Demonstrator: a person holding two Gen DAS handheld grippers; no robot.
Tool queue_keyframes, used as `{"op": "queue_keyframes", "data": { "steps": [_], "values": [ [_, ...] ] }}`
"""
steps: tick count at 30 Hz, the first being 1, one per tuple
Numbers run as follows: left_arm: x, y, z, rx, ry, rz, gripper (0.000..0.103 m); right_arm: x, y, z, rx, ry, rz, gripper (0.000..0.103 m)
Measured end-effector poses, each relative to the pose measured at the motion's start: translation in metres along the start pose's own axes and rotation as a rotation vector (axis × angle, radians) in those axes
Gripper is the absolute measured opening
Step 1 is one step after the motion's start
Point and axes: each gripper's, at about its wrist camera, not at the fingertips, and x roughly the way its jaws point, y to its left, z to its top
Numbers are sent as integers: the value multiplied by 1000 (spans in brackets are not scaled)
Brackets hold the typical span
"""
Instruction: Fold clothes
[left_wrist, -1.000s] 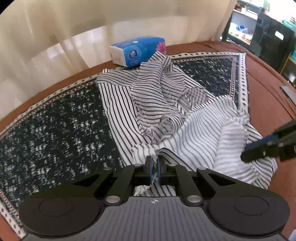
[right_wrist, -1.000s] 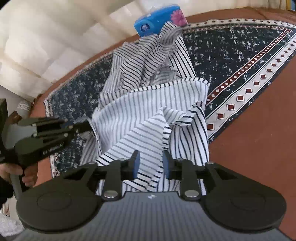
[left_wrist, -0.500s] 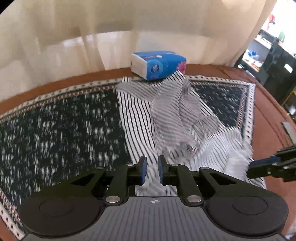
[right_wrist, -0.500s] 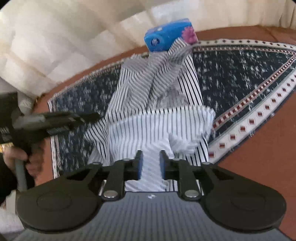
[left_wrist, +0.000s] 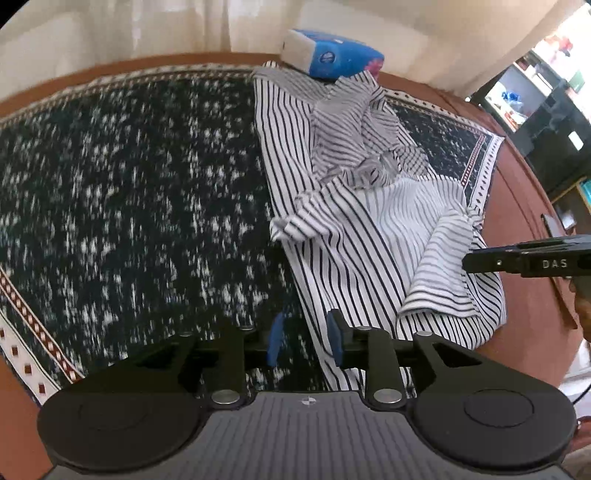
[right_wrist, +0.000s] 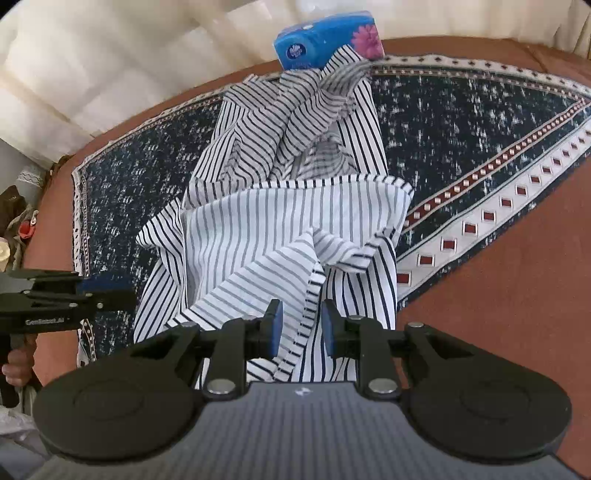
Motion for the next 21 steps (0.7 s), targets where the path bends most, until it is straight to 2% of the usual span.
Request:
{"op": "queue_keyframes", "data": {
  "steps": [1, 2, 3, 5, 7, 10, 13, 15, 16, 18, 21],
  "values": [
    [1, 0, -1, 1, 5, 2, 43, 2, 0, 2, 3, 9, 26, 23],
    [1, 0, -1, 2, 9, 4, 43, 3, 0, 3, 5, 17, 51, 8],
    [2, 0, -2, 3, 13, 6, 43, 4, 0, 5, 7, 22, 77, 3],
    [2, 1, -1, -4, 11, 2, 43, 0, 4, 15, 5, -9, 131, 3],
    [2, 2, 0, -8, 9, -5, 43, -5, 3, 29, 42, -76, 181, 2],
    [4, 1, 0, 8, 23, -12, 43, -5, -2, 56, 126, -180, 190, 2],
    [3, 0, -3, 27, 46, -16, 45, 3, -7, 72, 150, -205, 156, 6],
    [-1, 4, -7, 3, 54, -48, 53, 1, -7, 70, 126, -178, 131, 8],
    [-1, 7, -9, -14, 68, -77, 56, -4, -7, 63, 107, -171, 127, 10],
    [0, 10, -13, -46, 88, -118, 57, -11, -9, 47, 79, -147, 105, 24],
    [3, 13, -19, -91, 104, -152, 63, -19, -15, 18, 79, -90, 41, 29]
  ]
}}
